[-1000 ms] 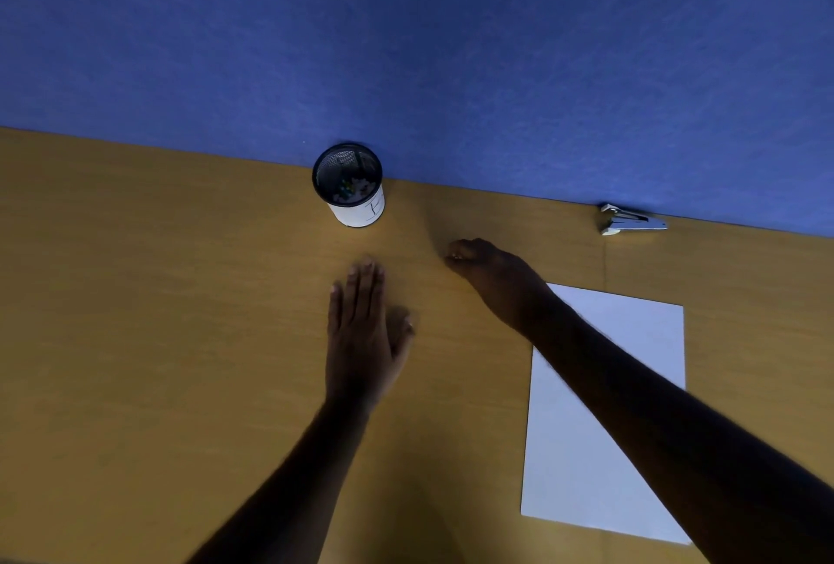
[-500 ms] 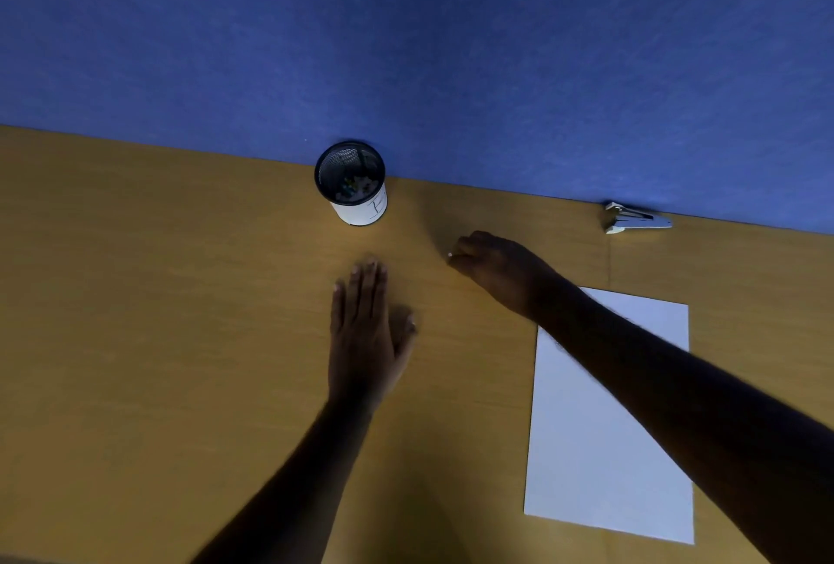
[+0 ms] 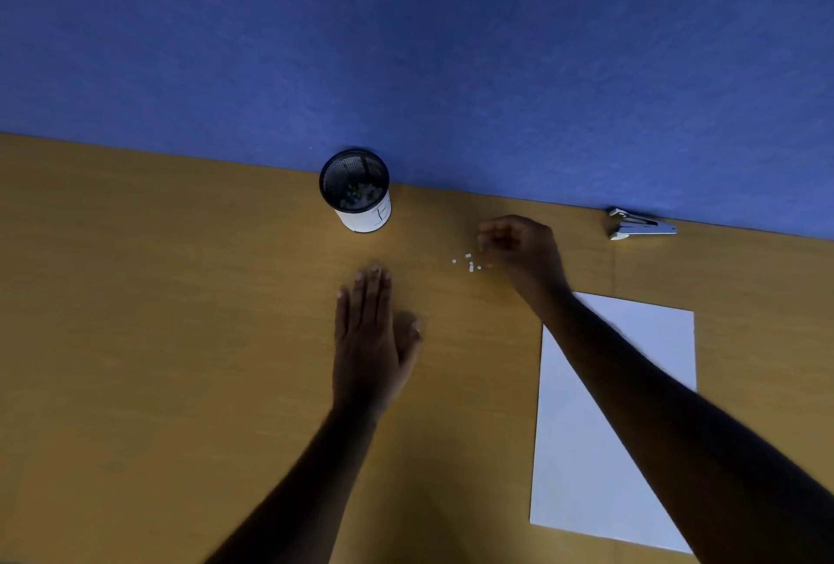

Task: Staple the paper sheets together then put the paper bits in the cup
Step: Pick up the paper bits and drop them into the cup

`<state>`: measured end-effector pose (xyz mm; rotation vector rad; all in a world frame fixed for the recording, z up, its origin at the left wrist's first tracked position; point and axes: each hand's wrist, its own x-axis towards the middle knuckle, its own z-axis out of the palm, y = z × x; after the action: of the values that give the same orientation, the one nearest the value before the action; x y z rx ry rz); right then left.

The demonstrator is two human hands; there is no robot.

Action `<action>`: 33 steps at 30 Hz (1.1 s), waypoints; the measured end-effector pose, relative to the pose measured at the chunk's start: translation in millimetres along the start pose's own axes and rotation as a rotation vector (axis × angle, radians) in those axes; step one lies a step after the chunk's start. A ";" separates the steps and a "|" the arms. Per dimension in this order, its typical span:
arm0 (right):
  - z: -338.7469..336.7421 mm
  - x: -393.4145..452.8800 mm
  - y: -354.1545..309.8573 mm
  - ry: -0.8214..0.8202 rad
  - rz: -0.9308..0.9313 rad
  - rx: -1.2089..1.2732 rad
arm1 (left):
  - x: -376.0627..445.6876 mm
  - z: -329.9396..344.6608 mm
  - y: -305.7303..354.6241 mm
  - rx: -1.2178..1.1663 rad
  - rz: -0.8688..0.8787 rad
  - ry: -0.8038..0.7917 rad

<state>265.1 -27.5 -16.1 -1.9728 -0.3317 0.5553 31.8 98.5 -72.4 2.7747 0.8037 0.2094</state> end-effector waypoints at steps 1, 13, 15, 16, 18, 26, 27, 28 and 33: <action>0.2 -2.2 -5.3 0.016 0.036 0.092 | 0.0 -0.2 -0.2 0.005 0.002 0.001; 71.1 41.9 -124.2 -0.147 -0.393 0.015 | 0.9 -0.5 1.5 0.001 0.012 0.026; 85.0 53.0 -135.2 -0.188 -0.494 -0.110 | 0.8 0.2 1.1 0.004 0.009 0.033; 89.6 57.7 -138.6 -0.218 -0.511 -0.160 | 0.4 0.5 0.9 0.003 0.007 0.033; 94.0 65.2 -143.1 -0.277 -0.526 -0.259 | 0.3 0.6 1.2 -0.004 0.007 0.030; 94.5 71.7 -152.9 -0.362 -0.652 -0.417 | 0.6 1.2 0.4 0.002 0.010 0.036; 95.7 70.9 -153.0 -0.348 -0.665 -0.441 | 0.5 1.6 0.5 0.001 0.011 0.040; 97.1 70.5 -152.7 -0.339 -0.670 -0.468 | 0.2 1.9 0.5 -0.001 0.013 0.044; 96.6 65.8 -155.7 -0.392 -0.627 -0.526 | 0.4 1.4 0.5 -0.002 0.018 0.046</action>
<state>272.9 146.4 71.1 -2.0769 -1.4022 0.4615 32.7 98.0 -73.6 2.7860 0.7894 0.2784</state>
